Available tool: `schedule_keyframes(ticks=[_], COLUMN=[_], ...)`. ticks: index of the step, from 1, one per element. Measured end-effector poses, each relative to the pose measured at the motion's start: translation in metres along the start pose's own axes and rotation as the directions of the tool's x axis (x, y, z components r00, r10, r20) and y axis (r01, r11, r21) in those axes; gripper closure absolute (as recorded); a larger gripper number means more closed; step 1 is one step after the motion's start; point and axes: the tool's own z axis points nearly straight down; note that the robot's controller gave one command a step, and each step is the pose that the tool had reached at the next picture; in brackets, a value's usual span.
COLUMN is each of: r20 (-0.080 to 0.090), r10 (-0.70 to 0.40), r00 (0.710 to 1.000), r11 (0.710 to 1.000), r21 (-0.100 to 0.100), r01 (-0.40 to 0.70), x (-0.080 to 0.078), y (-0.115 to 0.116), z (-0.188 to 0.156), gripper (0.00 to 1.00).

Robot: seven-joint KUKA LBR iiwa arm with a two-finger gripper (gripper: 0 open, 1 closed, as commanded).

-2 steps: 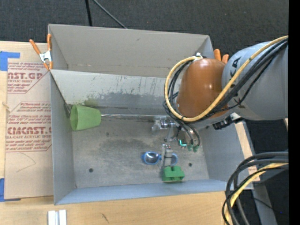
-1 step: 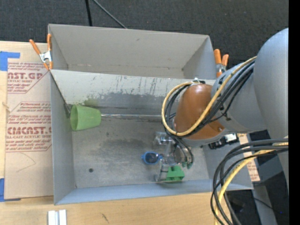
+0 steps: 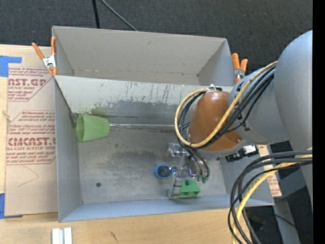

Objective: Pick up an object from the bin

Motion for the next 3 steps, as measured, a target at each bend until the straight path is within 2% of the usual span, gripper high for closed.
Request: schedule_keyframes(ticks=[3], r20=[0.002], r10=[-0.001], r00=[1.000], r11=[1.000], r21=[-0.002], r01=[0.001], x=[-0.0004], y=[0.0015], z=[0.0003], gripper=[0.00])
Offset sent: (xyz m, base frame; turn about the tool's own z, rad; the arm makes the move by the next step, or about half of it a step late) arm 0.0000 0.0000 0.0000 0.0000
